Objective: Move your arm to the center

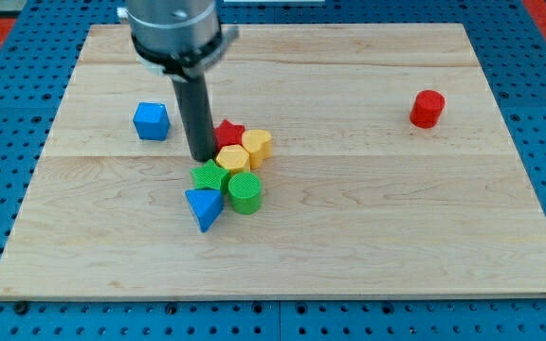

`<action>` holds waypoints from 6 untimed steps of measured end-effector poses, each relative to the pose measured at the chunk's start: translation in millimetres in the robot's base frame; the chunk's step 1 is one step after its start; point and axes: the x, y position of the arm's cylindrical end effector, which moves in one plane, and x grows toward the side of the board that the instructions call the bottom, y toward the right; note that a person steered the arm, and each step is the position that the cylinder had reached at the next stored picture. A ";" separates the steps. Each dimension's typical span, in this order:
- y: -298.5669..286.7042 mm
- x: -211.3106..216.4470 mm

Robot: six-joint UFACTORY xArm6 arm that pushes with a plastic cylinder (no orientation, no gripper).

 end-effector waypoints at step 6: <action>104.9 -51.2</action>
